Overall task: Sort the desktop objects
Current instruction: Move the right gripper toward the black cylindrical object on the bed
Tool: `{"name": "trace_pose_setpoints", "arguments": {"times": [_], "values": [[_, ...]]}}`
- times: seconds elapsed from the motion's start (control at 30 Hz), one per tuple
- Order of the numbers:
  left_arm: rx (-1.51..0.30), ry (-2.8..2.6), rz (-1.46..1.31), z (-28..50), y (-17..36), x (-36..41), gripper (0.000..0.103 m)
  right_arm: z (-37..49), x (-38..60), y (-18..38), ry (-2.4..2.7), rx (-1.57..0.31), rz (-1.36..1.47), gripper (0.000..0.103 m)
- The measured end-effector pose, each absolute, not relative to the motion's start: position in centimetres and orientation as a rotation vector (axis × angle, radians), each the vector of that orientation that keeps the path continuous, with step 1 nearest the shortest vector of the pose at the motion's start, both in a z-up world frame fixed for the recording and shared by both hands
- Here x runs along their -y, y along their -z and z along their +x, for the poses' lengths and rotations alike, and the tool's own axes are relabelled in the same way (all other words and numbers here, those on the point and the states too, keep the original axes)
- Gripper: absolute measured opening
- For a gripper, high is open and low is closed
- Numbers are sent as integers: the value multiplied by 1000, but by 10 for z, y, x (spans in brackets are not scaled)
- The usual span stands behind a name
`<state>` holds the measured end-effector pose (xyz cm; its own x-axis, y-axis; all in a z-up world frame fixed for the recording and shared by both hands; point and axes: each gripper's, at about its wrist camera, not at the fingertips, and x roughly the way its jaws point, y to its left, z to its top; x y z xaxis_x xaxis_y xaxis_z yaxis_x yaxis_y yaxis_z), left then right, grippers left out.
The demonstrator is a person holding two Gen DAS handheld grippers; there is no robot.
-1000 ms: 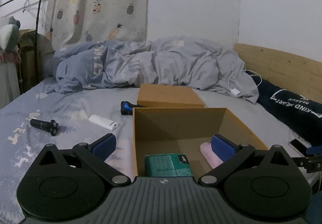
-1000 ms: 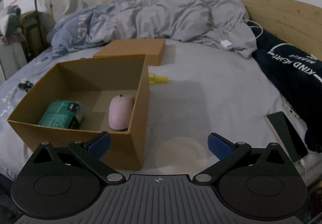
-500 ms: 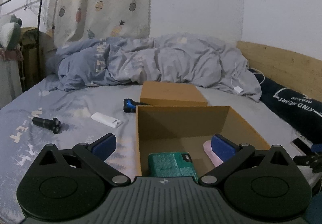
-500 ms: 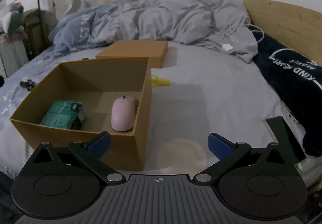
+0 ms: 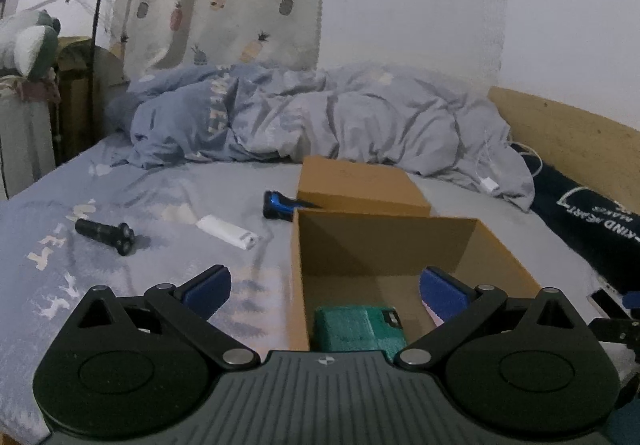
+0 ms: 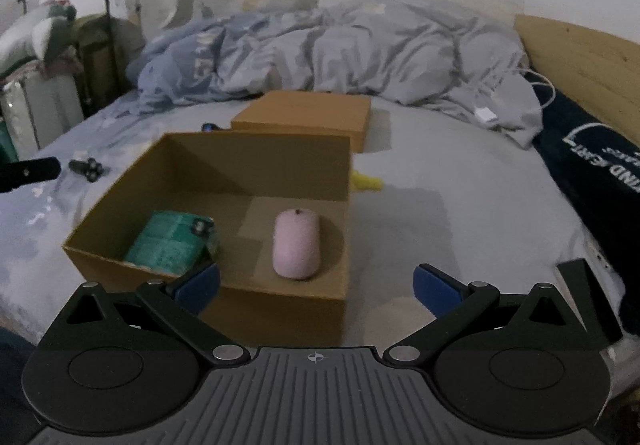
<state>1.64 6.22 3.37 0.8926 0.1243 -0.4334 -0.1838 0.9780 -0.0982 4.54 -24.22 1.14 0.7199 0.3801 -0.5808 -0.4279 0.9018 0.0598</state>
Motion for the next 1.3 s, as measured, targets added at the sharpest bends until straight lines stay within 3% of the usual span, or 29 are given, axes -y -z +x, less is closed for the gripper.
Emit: {"name": "trace_pose_setpoints", "arguments": {"times": [0.8, 1.3], "values": [[-332, -549, -263, -19, -58, -204, 103, 70, 44, -95, -777, -519, -192, 103], [-325, -771, -375, -50, -37, -261, 103, 72, -106, -112, -1021, -498, -333, 103]]}}
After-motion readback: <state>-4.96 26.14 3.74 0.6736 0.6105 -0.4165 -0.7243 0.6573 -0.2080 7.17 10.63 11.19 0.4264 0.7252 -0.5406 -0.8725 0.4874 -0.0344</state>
